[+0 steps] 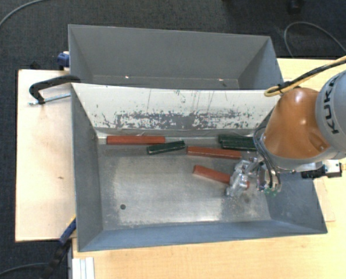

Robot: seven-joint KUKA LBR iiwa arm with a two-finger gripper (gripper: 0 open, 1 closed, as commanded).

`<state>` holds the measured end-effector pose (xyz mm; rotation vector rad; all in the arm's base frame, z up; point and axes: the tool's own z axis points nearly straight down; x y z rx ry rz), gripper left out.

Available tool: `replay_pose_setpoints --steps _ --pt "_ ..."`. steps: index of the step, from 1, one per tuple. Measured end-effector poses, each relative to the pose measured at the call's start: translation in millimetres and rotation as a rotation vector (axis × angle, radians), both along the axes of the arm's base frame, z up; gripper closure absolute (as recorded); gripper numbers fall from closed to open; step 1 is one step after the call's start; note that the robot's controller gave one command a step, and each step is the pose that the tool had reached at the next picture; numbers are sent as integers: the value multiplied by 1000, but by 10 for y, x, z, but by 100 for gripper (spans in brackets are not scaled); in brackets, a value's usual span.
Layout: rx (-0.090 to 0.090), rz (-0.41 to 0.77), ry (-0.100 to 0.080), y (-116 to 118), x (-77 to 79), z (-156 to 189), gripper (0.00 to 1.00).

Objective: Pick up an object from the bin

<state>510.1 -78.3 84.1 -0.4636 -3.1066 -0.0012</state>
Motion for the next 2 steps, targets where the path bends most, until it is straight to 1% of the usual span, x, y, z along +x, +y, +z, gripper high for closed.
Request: replay_pose_setpoints --steps 1,2 --pt "-1 12 -15 97 89 827 100" --pt "0 11 -5 94 67 779 0"
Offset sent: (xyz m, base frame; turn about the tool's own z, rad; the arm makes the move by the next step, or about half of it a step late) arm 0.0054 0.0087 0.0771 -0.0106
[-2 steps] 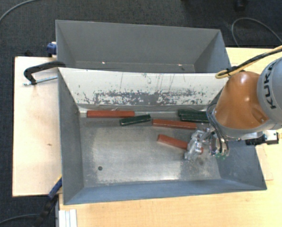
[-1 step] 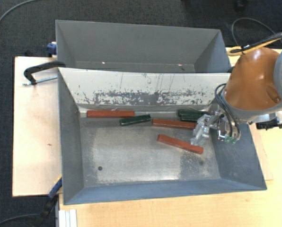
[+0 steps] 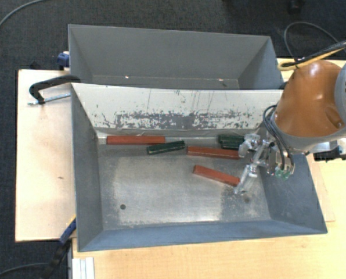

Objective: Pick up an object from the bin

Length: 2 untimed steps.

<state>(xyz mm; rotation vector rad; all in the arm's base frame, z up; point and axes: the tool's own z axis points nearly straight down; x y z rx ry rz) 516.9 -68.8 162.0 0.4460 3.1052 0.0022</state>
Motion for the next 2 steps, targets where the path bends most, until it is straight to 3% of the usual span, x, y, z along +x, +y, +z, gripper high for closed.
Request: replay_pose_setpoints --steps 1,2 --pt "-1 17 0 126 258 -907 0" --pt "-2 16 -10 120 288 -875 100"
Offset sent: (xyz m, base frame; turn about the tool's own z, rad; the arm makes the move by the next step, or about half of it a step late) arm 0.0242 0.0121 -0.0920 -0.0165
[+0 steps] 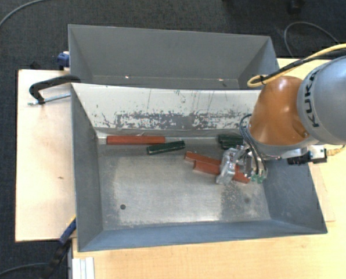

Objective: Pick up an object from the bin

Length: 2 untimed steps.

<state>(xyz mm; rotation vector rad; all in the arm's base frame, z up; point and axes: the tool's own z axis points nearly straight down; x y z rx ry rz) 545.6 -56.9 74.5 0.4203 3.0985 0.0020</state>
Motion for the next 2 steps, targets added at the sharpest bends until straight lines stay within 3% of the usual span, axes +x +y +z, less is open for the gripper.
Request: replay_pose_setpoints --steps 1,2 --pt "1 0 10 5 -31 -33 0" --pt "0 0 2 0 -4 -4 100"
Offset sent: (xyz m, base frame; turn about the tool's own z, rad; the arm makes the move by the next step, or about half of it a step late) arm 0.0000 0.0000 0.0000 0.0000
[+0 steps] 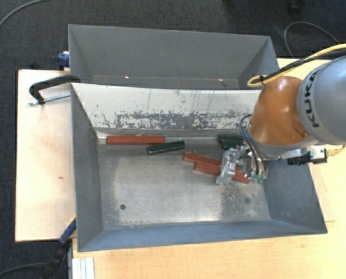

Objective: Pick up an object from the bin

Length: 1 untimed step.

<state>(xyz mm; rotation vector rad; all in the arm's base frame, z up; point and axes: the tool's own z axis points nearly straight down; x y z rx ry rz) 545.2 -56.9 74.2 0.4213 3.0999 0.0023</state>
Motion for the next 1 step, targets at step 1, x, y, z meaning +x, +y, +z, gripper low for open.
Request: replay_pose_setpoints --steps 1 --pt "1 1 9 5 -27 -30 0"
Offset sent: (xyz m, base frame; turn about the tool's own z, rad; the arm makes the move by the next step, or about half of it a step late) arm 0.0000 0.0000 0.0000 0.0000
